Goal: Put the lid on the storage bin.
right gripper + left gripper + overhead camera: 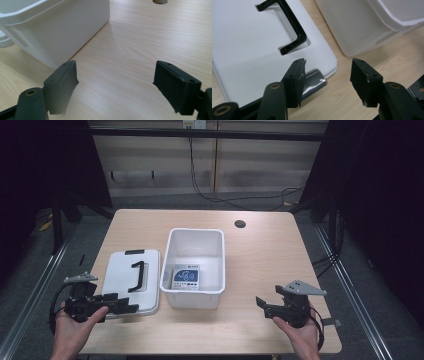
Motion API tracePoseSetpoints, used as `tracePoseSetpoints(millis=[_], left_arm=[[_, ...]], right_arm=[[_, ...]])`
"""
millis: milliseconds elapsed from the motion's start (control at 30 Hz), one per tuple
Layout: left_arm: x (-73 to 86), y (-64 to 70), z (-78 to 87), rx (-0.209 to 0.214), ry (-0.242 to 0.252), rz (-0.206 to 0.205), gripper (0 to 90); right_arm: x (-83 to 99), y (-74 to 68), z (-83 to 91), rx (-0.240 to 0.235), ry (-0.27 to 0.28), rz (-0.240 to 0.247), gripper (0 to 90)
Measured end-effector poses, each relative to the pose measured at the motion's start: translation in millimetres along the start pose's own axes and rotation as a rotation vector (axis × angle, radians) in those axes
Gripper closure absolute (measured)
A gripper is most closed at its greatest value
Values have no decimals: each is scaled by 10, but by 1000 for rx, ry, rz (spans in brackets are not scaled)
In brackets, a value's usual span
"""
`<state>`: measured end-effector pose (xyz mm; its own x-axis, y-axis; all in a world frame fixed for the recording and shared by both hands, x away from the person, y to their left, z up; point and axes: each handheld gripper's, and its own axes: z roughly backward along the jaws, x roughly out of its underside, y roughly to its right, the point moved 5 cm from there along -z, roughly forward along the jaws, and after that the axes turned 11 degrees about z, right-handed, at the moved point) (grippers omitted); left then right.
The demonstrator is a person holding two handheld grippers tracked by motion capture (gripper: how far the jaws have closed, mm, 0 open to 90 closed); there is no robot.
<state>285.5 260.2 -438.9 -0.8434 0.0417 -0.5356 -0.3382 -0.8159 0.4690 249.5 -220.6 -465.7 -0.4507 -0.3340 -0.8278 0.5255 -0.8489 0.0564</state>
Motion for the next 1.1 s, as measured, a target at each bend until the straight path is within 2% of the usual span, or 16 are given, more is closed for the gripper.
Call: tracePoseSetpoints(millis=[67, 167, 300, 433, 533, 633, 700, 767, 800, 833, 933, 1100], left_arm=[[-33, -2, -13, -4, 0, -3, 455], [-138, -13, -109, -36, -31, -16, 455], [-180, -38, -170, -56, -58, -17, 454], [-257, -37, -228, -114, -99, -11, 457], [-311, -24, -242, -136, -104, -8, 458], [-390, -13, -284, -181, -143, -14, 458], [-431, -29, -311, -202, -157, -12, 457], [-445, -30, -321, -201, -173, -6, 450], [-496, -29, -362, -232, -192, -7, 447], [-496, -29, -362, -232, -192, -7, 438], [-573, -5, -429, -278, -263, -10, 421], [-653, 11, -467, -300, -291, 7, 420]], right_arm=[[0, 2, 2, 0, 0, 1, 186], [-2, 1, 4, -7, 1, 4, 187], [3, -5, 3, -13, -5, 4, 187], [7, -1, -6, -18, -10, 2, 187], [7, 1, -6, -18, -10, 1, 187], [7, -7, -8, -24, -11, 3, 187], [7, -10, -10, -26, -12, 8, 187], [9, -12, -13, -28, -16, 6, 187], [10, -15, -20, -29, -19, 7, 187], [9, -16, -22, -29, -18, 9, 187], [8, -28, -27, -36, -21, 4, 187], [6, -52, -39, -45, -29, 17, 187]])
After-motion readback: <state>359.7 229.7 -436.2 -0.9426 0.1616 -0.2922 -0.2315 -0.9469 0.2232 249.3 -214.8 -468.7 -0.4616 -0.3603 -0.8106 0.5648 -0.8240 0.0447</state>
